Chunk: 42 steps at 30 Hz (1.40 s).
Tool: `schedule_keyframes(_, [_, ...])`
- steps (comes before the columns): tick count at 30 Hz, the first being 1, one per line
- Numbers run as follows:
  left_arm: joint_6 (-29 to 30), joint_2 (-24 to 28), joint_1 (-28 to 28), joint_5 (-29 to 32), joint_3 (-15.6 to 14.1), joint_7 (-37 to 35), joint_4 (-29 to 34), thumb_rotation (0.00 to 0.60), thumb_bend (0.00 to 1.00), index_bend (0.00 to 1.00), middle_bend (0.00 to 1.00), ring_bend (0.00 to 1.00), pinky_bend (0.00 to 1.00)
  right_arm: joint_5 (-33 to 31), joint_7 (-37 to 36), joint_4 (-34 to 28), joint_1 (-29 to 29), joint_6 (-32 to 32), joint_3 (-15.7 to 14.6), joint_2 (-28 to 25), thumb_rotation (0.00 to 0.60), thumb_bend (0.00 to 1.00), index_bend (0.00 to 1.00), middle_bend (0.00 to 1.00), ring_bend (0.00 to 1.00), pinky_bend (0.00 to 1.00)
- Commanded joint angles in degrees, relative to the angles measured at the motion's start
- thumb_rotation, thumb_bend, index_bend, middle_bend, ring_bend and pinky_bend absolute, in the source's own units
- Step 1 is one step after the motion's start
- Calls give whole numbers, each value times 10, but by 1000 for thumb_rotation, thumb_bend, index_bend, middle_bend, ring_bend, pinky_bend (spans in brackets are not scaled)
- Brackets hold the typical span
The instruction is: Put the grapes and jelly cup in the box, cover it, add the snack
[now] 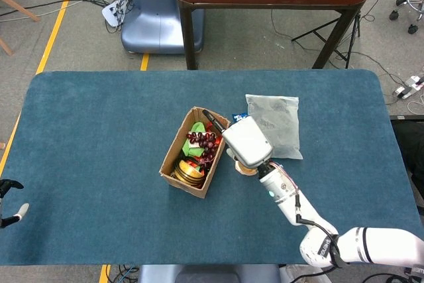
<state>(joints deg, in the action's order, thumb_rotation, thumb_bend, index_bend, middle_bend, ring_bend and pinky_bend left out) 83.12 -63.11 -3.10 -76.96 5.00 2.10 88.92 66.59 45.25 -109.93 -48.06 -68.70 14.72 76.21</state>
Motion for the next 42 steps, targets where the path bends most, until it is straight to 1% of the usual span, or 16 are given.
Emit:
schedule_keyframes(1, [2, 0, 1, -1, 0, 2, 2, 600, 225, 418, 379, 306, 457, 33, 19, -36, 33, -38, -20, -43, 600, 0, 316, 985, 1000, 1000])
schedule_keyframes(5, [3, 0, 1, -2, -1, 7, 3, 600, 225, 418, 379, 306, 457, 50, 16, -68, 66, -60, -39, -89, 600, 0, 422, 950, 1000, 1000])
schedule_keyframes(7, [2, -1, 0, -2, -1, 10, 4, 600, 225, 418, 379, 306, 457, 61, 7, -76, 82, -66, -50, -110, 600, 0, 443, 913, 984, 1000])
schedule_keyframes(10, [1, -3, 0, -1, -2, 14, 4, 600, 225, 418, 379, 306, 457, 73, -8, -76, 100, -68, -65, -130, 600, 0, 445, 815, 905, 990])
schedule_keyframes(12, [1, -3, -1, -2, -2, 16, 4, 600, 225, 418, 379, 306, 457, 76, -19, -71, 111, -65, -76, -141, 600, 0, 445, 715, 817, 927])
schedule_keyframes(15, [-1, -4, -1, -1, -3, 17, 3, 600, 225, 418, 379, 306, 457, 74, -37, -54, 122, -55, -86, -147, 600, 0, 445, 606, 719, 836])
schedule_keyframes(19, [-5, -3, -1, 3, -2, 14, 2, 600, 225, 418, 379, 306, 457, 62, -53, -23, 128, -35, -93, -142, 600, 0, 445, 547, 664, 795])
schedule_keyframes(20, [-7, -3, -2, 5, -2, 13, 1, 600, 225, 418, 379, 306, 457, 53, -51, -14, 126, -25, -95, -140, 600, 0, 445, 551, 665, 794])
schedule_keyframes(22, [-10, -3, -3, 6, -2, 14, 0, 600, 225, 418, 379, 306, 457, 35, -41, -2, 121, -8, -95, -135, 600, 0, 444, 620, 712, 795])
schedule_keyframes(24, [-10, -3, -3, 6, -2, 14, 0, 600, 225, 418, 379, 306, 457, 15, -32, 4, 116, 8, -94, -130, 600, 0, 434, 763, 831, 837])
schedule_keyframes(26, [-8, -3, -3, 5, -2, 13, 1, 600, 225, 418, 379, 306, 457, -11, -20, 12, 109, 24, -92, -121, 600, 0, 419, 908, 957, 938])
schedule_keyframes(28, [-8, -3, -3, 5, -2, 12, 0, 600, 225, 417, 379, 306, 457, -38, -9, 21, 101, 40, -90, -110, 600, 0, 410, 975, 997, 987])
schedule_keyframes(30, [-10, -3, -3, 7, -2, 11, -1, 600, 225, 417, 379, 306, 457, -63, 0, 32, 93, 53, -88, -98, 600, 0, 394, 1000, 1000, 1000])
schedule_keyframes(35, [-12, -4, -4, 9, -1, 10, -4, 600, 224, 418, 379, 306, 457, -128, 25, 72, 66, 90, -87, -63, 600, 0, 347, 1000, 1000, 1000])
schedule_keyframes(42, [-14, -3, -3, 10, -1, 4, -6, 600, 225, 417, 379, 306, 458, -152, 26, 134, 40, 116, -89, -11, 600, 0, 298, 1000, 1000, 1000])
